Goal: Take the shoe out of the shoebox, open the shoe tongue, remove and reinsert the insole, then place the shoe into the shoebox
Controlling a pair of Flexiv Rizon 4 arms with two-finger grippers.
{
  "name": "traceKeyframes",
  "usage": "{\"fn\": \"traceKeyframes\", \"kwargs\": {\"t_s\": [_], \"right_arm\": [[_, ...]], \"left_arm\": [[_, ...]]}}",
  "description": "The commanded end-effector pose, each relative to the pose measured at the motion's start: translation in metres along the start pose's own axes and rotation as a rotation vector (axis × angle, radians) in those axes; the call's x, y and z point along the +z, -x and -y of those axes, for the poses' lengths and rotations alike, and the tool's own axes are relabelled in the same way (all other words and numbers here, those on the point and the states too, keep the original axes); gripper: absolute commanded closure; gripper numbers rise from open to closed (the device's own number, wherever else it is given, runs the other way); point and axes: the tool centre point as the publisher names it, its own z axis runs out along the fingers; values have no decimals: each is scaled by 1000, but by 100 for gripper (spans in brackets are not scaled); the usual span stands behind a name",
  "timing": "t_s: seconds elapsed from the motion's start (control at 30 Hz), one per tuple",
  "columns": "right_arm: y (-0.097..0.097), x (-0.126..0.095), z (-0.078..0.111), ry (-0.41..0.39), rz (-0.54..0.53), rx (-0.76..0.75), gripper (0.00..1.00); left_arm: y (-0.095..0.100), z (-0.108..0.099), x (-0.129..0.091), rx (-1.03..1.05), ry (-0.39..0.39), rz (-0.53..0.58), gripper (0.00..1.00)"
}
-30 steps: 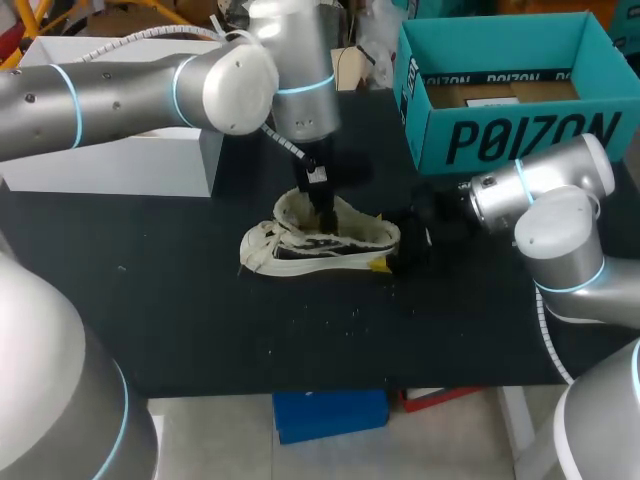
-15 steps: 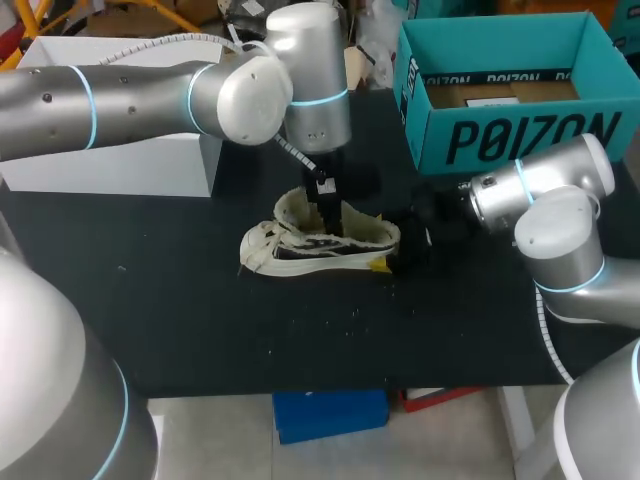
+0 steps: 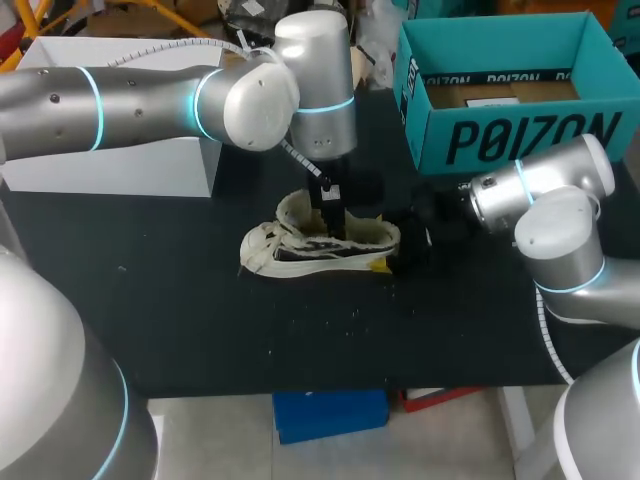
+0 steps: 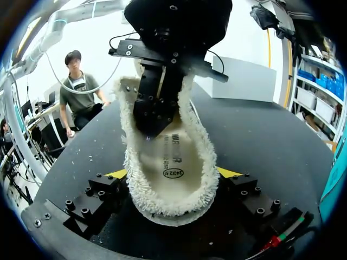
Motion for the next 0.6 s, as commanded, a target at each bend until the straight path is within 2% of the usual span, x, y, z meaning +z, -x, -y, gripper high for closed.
{"fn": "traceKeyframes", "kwargs": {"t_s": [0.03,0.13,0.2,0.27,0.47,0.6], "right_arm": [[2,1,0,-1,1,2,100],[2,1,0,-1,1,2,100],[2,1,0,-1,1,2,100],[2,1,0,-1,1,2,100],[2,1,0,-1,1,2,100],[2,1,0,-1,1,2,100]], "left_arm": [[0,0,13,-6,-10,12,78],[0,-2,8,-12,-16,31,69],[1,-4,4,-16,-18,53,57],[1,-5,3,-19,-9,76,55],[3,-13,4,-45,26,160,60],[6,-19,7,-62,58,241,60]]}}
